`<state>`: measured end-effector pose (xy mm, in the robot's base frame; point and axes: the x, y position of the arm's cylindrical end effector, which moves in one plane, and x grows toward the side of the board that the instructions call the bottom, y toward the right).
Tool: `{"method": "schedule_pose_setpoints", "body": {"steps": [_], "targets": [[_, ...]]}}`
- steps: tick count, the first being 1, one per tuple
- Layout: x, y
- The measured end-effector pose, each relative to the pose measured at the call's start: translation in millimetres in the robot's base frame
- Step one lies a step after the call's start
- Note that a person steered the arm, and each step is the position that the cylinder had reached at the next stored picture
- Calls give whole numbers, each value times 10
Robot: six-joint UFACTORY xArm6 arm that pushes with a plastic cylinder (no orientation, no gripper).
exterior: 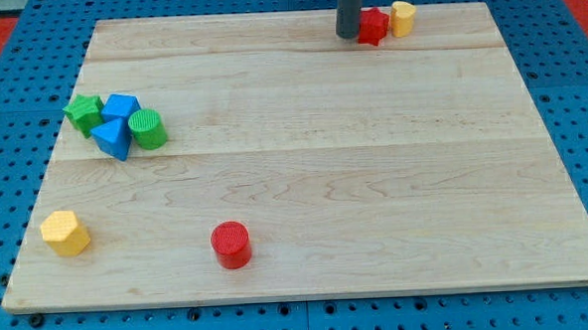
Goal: Move red circle to the red star
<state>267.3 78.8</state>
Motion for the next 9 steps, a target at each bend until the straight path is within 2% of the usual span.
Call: {"method": "schedule_pose_setpoints", "body": {"steps": [1, 2, 3, 4, 5, 6, 7, 8, 9], "targets": [[973, 2], [1893, 409], [2756, 105], [3164, -889], [3300, -1675], [3313, -1823], [3212, -2349], [3033, -2352], [2682, -1647]]}}
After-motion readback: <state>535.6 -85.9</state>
